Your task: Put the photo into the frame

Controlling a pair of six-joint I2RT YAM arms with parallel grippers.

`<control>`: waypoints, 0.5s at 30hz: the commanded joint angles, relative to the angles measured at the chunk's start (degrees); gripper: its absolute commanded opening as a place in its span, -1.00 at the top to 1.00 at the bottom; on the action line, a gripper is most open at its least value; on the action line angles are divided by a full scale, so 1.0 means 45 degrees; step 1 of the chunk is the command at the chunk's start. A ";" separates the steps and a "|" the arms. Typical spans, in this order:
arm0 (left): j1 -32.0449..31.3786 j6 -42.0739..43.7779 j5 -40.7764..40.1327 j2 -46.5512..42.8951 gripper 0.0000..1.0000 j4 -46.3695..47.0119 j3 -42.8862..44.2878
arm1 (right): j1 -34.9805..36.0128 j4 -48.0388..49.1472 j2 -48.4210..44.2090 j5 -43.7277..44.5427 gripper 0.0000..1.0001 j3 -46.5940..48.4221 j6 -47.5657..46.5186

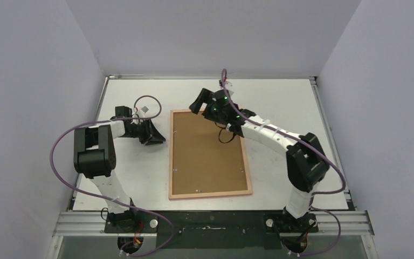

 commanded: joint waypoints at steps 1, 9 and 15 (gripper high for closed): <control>0.0037 0.2331 0.0556 -0.0568 0.49 -0.2381 0.0869 | -0.1178 -0.2124 -0.2140 0.1834 -0.80 -0.0970 -0.1335; -0.0335 0.7712 -0.1213 -0.0572 0.54 -0.5946 0.1562 | -0.3978 -0.2236 -0.3302 0.1163 -0.80 -0.2924 -0.1887; -0.0975 0.8347 -0.1168 -0.0674 0.69 -0.6126 0.1094 | -0.4506 -0.1691 -0.1947 0.0067 -0.80 -0.2496 -0.1960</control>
